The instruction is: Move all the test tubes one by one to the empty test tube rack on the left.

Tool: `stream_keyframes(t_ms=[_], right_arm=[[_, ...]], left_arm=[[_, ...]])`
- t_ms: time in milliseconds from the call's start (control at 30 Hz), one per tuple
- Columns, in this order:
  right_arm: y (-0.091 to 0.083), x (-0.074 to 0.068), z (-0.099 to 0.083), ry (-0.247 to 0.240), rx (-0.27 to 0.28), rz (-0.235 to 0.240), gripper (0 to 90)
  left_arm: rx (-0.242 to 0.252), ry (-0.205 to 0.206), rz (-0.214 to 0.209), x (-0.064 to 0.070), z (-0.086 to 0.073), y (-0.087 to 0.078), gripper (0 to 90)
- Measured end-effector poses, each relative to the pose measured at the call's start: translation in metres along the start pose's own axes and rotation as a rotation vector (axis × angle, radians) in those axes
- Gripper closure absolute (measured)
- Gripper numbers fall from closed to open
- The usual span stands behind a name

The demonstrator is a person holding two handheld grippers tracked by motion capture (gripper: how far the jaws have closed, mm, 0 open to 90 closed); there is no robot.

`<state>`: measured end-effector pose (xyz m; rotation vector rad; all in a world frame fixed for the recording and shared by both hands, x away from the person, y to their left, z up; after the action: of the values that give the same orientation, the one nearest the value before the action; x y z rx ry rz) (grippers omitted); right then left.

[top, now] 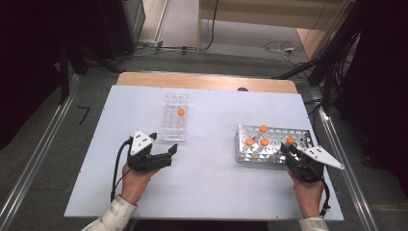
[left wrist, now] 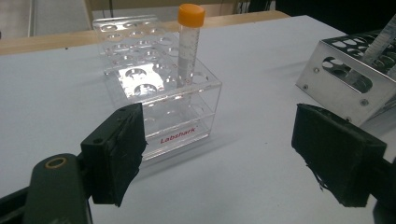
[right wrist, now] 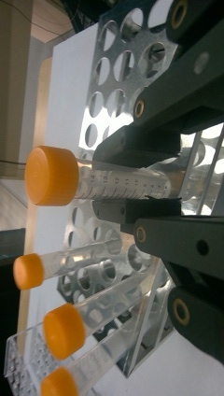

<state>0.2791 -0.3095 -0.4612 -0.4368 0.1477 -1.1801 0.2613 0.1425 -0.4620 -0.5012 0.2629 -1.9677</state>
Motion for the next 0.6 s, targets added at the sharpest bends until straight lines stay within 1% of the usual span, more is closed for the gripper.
stream_keyframes(t_ms=[200,300,400,500,600], right_arm=[[-0.012,0.001,0.013,-0.005,0.054,-0.002,71.2],[-0.019,0.002,0.018,0.0,0.084,-0.006,71.3],[-0.028,0.003,0.023,0.006,0.11,0.006,71.3],[-0.037,0.001,0.027,0.004,0.125,0.021,71.3],[-0.046,-0.002,0.029,-0.012,0.129,0.036,71.3]], left_arm=[[0.001,0.001,-0.003,0.0,0.0,0.0,17.7],[0.002,0.001,-0.005,0.0,0.0,0.0,17.7],[0.004,0.001,-0.005,0.0,0.001,-0.001,17.7],[0.008,-0.002,-0.01,0.0,0.001,-0.001,17.7],[0.009,-0.003,-0.01,0.001,0.0,-0.001,17.7]])
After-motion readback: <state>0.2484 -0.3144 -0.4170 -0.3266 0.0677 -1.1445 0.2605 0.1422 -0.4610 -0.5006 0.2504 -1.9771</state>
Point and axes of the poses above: each handheld gripper's, and its own axes: y roughly forward along the jaws, z roughly out of its top, x roughly to its right, the point moved 1 cm from there along y, roughly forward along the jaws, and after that the axes turned 8 degrees about -y, right-handed, at the moved point
